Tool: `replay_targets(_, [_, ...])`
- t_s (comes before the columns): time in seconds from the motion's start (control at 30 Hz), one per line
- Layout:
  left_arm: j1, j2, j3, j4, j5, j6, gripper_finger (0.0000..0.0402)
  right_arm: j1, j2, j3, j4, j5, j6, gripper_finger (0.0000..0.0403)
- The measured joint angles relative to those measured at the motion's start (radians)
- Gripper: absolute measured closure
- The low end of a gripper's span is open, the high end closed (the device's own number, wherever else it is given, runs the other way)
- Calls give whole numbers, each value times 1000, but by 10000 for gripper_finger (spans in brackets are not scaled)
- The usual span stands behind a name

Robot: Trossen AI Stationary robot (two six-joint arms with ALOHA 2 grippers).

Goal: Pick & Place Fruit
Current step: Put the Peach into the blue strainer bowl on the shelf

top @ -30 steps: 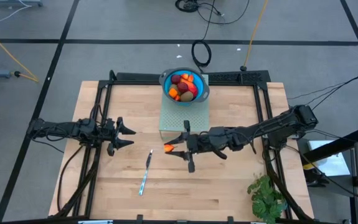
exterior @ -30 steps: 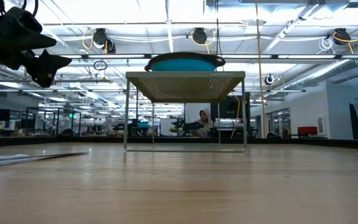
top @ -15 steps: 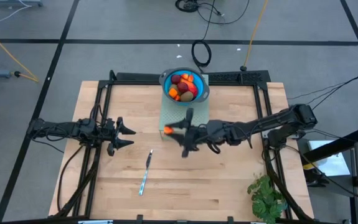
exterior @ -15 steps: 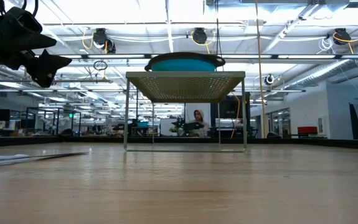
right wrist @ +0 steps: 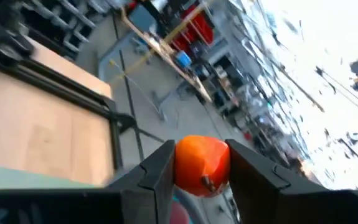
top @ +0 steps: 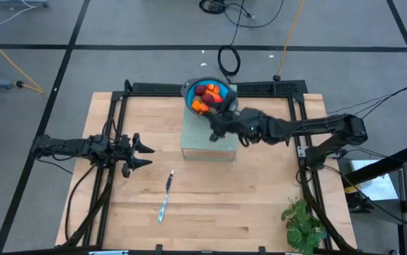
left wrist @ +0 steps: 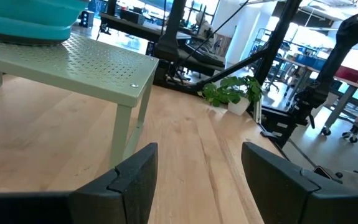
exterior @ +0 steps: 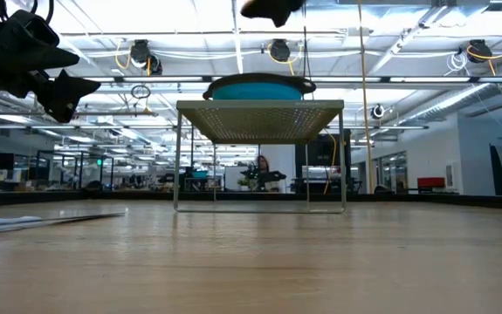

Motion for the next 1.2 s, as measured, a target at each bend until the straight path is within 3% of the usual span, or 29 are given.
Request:
replay_targets(0.63, [0, 0, 0, 3, -60, -1, 169, -244, -105, 0, -387, -14, 475, 280])
replay_targets(0.8, [0, 0, 0, 3, -60, -3, 169, -280, -106, 0, -439, -180, 572, 280])
replay_targets(1.1, [0, 0, 0, 3, -61, -4, 169, -321, -105, 0, -529, -340, 632, 280])
replay_targets(1.2, [0, 0, 0, 3, -61, -7, 169, -324, -94, 0, -547, -350, 632, 280])
